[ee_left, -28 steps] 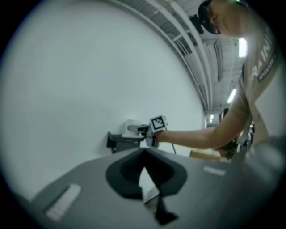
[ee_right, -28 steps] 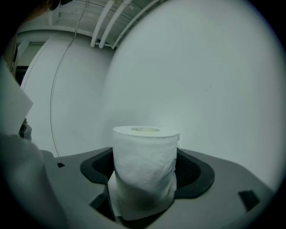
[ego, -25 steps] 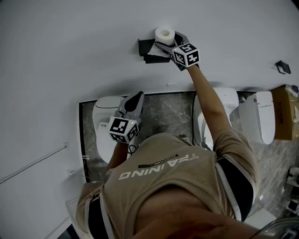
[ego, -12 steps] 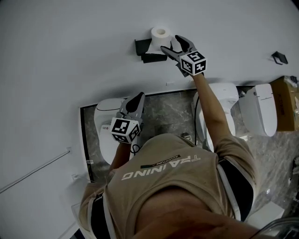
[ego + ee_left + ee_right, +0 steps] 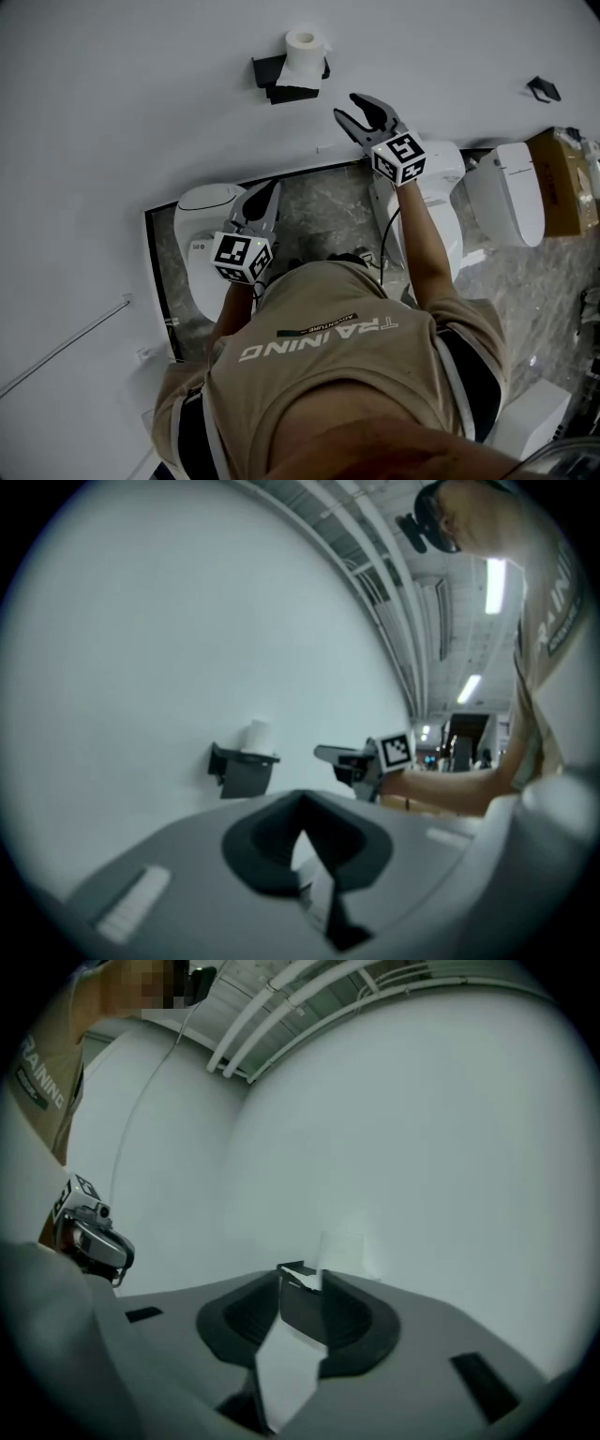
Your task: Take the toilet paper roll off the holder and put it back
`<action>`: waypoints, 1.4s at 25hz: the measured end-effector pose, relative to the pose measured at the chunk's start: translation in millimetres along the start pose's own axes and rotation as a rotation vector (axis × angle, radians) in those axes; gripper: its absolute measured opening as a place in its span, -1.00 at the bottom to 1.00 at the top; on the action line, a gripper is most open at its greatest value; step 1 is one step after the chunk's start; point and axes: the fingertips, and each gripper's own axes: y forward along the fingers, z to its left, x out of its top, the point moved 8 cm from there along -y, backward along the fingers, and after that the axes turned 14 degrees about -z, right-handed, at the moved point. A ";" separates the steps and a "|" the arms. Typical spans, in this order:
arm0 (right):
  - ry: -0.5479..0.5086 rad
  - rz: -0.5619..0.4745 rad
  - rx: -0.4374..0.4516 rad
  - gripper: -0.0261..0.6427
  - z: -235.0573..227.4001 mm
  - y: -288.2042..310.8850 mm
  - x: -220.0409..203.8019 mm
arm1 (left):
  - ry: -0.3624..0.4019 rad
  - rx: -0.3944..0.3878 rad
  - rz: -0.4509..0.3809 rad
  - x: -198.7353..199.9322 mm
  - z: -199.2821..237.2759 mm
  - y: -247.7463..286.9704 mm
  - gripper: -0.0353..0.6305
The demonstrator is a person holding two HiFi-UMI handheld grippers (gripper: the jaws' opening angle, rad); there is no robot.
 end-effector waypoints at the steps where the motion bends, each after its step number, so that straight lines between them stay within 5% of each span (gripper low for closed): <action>1: 0.006 -0.003 -0.032 -0.73 3.9 -12.4 -3.5 | -0.003 -0.007 0.003 -1.2 -1.3 -3.8 -0.89; 18: 0.109 0.031 -0.097 -0.89 82.7 -100.9 -22.6 | -0.004 -0.016 -0.006 -15.7 -22.0 -26.5 -0.89; 35: 0.223 0.017 -0.153 -0.89 135.6 -250.8 5.4 | 0.008 0.094 0.010 -29.7 -162.7 -74.6 -0.89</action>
